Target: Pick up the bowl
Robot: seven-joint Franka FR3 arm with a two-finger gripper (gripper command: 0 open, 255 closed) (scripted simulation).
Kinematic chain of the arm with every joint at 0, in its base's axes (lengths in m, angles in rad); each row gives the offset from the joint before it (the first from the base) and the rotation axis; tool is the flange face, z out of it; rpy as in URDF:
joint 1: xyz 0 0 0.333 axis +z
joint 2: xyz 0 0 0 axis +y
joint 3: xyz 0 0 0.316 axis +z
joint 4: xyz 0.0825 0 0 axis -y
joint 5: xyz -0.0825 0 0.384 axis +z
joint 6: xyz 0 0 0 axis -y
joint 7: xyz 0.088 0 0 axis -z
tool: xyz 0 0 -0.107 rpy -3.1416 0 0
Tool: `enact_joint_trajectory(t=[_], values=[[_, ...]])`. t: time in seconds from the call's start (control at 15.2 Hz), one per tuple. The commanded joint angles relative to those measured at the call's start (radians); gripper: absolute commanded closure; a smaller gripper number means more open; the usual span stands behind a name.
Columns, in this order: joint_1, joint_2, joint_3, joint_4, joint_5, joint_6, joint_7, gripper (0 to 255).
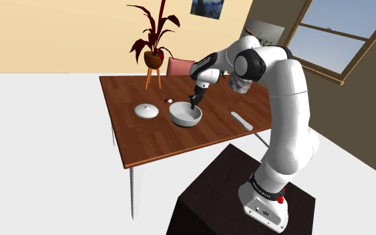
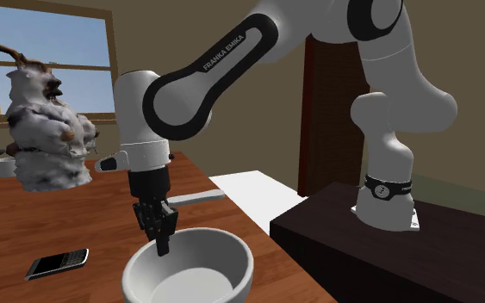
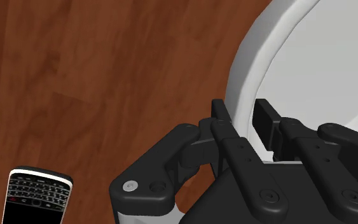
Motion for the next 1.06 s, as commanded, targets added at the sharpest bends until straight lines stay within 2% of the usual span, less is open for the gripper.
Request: enact_joint_trajectory(t=[0.0, 0.99], values=[[0.003, -0.014, -0.004, -0.001, -0.006, -0.012, 0.005, 255], [0.021, -0.116, -0.035, 0.025, -0.056, -0.133, 0.047, 255]])
